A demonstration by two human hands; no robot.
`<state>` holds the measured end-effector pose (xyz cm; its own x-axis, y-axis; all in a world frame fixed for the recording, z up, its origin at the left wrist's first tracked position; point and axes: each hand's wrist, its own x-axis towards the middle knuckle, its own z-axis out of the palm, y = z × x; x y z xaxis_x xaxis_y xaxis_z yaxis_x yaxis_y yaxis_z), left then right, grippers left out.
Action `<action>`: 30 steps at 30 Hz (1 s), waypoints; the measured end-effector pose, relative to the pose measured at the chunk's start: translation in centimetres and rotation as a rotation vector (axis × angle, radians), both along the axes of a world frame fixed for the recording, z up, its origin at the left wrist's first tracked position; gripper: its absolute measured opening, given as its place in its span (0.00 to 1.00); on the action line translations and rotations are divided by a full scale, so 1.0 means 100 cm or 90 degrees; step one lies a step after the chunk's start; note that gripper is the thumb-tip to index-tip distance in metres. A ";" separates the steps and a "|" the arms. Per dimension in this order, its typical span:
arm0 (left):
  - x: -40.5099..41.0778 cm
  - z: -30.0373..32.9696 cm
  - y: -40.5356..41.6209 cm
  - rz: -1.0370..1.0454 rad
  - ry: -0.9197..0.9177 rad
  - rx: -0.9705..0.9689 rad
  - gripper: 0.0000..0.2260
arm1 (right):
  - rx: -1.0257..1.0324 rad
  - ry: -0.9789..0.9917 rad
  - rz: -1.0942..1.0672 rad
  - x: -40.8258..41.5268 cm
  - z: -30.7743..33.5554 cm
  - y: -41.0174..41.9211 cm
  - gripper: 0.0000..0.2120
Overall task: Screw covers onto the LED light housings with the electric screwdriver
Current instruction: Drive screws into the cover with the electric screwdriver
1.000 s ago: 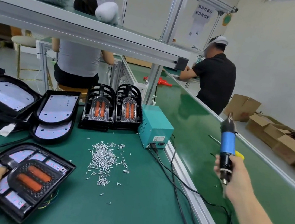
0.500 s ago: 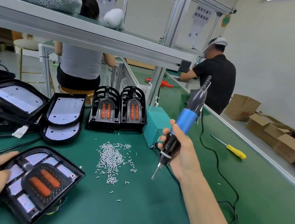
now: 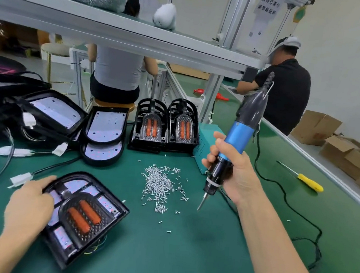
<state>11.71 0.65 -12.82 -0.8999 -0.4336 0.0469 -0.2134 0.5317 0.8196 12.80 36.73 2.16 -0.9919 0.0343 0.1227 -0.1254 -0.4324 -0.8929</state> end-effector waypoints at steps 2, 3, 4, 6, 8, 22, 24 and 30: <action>0.010 0.018 0.012 0.032 0.008 -0.018 0.26 | -0.010 0.003 0.028 0.001 0.003 -0.003 0.19; 0.013 0.021 0.013 0.038 0.008 -0.019 0.25 | -0.006 0.008 0.036 0.002 0.004 -0.005 0.19; 0.015 0.023 0.014 0.041 0.004 -0.008 0.24 | 0.002 0.015 0.037 0.002 0.005 -0.008 0.18; 0.018 0.026 0.016 0.077 0.004 0.035 0.23 | 0.011 0.037 0.023 0.002 0.004 -0.016 0.17; 0.022 0.029 0.022 0.149 0.007 0.002 0.24 | -0.007 0.050 0.008 0.001 0.002 -0.023 0.17; 0.052 0.023 0.176 -0.564 0.033 -0.330 0.10 | -0.090 0.075 -0.156 0.007 -0.003 -0.024 0.09; 0.048 0.020 0.180 -0.544 0.042 -0.318 0.09 | -0.107 0.068 -0.143 0.011 -0.003 -0.019 0.07; 0.049 0.017 0.186 -0.513 0.098 -0.366 0.10 | -0.107 0.048 -0.103 0.018 -0.003 -0.020 0.15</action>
